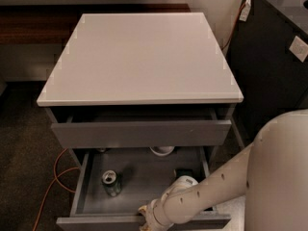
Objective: Pick green can from middle drawer and place on counter
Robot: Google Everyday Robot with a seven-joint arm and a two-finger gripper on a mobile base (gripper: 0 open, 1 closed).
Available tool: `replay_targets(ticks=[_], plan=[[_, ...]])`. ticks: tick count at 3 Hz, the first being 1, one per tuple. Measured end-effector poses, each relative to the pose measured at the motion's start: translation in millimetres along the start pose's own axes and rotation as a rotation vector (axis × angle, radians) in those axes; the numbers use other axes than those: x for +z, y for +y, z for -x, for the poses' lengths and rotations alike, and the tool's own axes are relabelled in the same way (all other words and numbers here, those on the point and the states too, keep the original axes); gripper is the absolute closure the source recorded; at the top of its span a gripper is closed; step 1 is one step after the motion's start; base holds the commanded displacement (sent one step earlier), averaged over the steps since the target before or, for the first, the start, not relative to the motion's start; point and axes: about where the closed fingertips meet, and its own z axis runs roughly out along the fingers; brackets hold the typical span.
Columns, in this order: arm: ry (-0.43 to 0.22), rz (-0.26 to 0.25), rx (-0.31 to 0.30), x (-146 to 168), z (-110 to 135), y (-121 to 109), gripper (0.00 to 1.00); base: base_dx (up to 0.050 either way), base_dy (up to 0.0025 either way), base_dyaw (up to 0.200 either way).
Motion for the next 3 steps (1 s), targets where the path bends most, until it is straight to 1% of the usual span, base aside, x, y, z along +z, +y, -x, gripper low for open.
replay_targets(ticks=[1, 2, 3], plan=[[-0.01, 0.011, -0.013, -3, 6, 17, 0.85, 0.0, 0.0, 0.0], [-0.012, 0.01, -0.022, -6, 9, 21, 0.55, 0.0, 0.0, 0.0], [-0.01, 0.002, -0.047, -18, 19, 25, 0.24, 0.0, 0.0, 0.0]])
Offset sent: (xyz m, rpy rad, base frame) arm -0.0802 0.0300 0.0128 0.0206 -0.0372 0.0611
